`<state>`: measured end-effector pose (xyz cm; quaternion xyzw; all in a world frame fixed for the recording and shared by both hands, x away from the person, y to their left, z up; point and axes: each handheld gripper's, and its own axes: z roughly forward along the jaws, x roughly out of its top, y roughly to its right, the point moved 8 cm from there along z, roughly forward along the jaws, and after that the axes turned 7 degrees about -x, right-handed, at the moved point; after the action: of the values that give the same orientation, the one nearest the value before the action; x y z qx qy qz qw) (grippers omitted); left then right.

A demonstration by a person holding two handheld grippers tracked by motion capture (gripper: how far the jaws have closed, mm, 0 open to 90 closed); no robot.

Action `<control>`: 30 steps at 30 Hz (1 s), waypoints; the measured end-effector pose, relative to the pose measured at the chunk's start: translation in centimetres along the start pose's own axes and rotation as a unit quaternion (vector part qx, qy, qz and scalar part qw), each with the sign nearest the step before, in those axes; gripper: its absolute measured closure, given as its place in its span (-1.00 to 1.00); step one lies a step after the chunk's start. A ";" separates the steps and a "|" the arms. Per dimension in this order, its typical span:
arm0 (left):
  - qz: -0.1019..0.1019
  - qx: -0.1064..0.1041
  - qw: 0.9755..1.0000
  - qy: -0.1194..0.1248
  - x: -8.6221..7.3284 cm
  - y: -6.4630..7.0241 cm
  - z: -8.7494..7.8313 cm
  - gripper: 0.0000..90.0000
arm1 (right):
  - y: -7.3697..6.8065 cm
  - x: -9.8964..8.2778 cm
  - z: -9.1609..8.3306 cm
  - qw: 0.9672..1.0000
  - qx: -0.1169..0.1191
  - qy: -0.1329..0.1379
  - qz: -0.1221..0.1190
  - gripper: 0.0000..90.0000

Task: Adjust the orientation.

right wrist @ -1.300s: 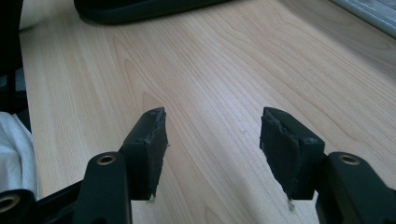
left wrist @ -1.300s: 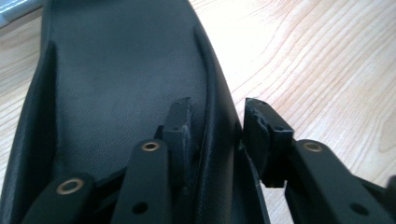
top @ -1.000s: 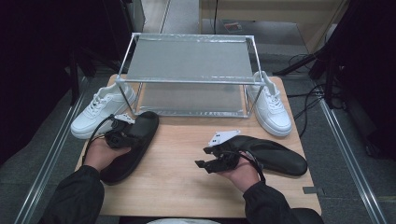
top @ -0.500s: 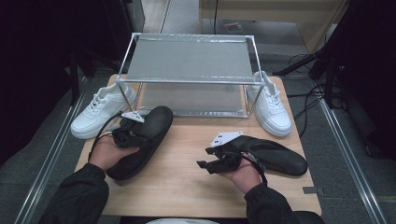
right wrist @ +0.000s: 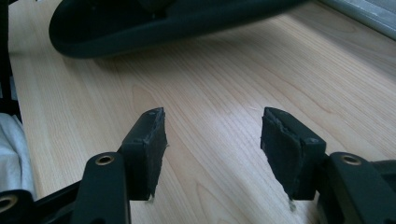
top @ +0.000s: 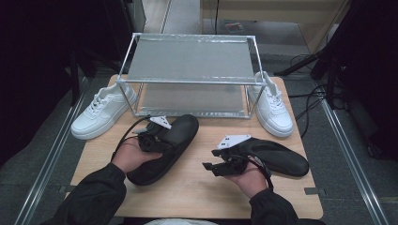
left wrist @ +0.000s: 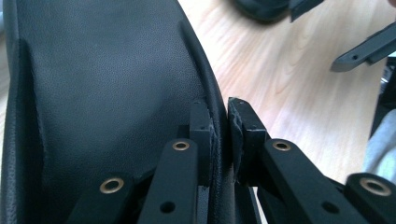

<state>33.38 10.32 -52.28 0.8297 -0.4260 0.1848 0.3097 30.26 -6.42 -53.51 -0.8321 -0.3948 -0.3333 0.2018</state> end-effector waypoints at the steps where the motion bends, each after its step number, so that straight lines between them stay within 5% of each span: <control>1: 0.001 -0.003 1.000 -0.001 0.2 0.1 0.3 0.79 | 0.0 -0.1 0.0 1.000 -0.002 0.000 0.002 -0.07; 9: 0.008 -0.013 1.000 -0.012 1.3 0.8 3.6 0.78 | 0.1 -0.5 -0.2 1.000 -0.008 -0.001 0.006 -0.07; 17: -0.001 -0.007 1.000 -0.026 1.1 -0.2 6.0 0.75 | 0.1 -0.6 -0.3 1.000 -0.009 -0.002 0.011 -0.07; 23: 0.004 -0.003 1.000 -0.022 1.0 -0.7 6.0 0.65 | 0.1 -0.6 -0.2 1.000 -0.007 -0.001 0.008 -0.07; 30: -0.014 0.003 1.000 0.006 1.5 -0.7 4.4 0.18 | 0.1 -0.5 -0.1 1.000 -0.006 0.001 0.010 -0.07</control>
<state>34.98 6.78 -54.91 0.8354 -0.4119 0.1867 0.3124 30.09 -6.81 -53.75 -0.8371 -0.3841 -0.3341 0.2003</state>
